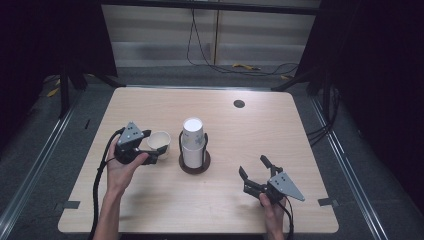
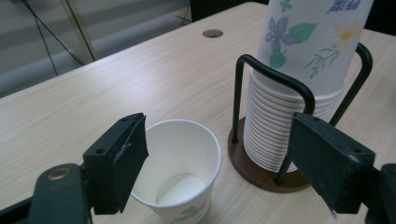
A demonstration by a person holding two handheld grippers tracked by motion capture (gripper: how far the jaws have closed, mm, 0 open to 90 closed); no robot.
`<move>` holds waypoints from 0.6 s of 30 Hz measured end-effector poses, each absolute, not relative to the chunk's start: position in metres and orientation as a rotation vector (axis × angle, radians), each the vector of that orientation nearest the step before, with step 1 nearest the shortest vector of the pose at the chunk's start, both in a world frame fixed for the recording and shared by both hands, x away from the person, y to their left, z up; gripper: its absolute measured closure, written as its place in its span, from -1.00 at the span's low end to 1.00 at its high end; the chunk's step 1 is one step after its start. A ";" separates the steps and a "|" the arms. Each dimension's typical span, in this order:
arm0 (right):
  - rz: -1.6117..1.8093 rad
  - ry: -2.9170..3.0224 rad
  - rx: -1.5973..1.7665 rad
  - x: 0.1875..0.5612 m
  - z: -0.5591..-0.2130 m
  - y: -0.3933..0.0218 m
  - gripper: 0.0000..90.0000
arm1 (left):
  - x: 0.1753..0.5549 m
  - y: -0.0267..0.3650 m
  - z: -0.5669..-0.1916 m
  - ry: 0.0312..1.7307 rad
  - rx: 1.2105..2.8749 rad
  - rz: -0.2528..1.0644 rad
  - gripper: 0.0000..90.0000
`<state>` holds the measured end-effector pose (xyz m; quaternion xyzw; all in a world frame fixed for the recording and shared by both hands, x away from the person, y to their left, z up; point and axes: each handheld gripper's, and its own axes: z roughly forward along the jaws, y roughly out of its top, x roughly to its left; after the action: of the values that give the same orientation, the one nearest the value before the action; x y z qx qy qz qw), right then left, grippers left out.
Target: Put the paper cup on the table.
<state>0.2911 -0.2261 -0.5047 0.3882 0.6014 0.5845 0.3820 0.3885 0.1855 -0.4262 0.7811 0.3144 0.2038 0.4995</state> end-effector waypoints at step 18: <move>1.492 1.534 0.990 0.291 -0.505 -0.226 -0.68 | 0.333 0.174 -0.466 0.762 1.689 0.630 -0.56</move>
<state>0.2911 -0.2261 -0.5047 0.3880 0.6012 0.5850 0.3820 0.3333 0.1739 -0.4663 0.7161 0.3229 0.2671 0.5583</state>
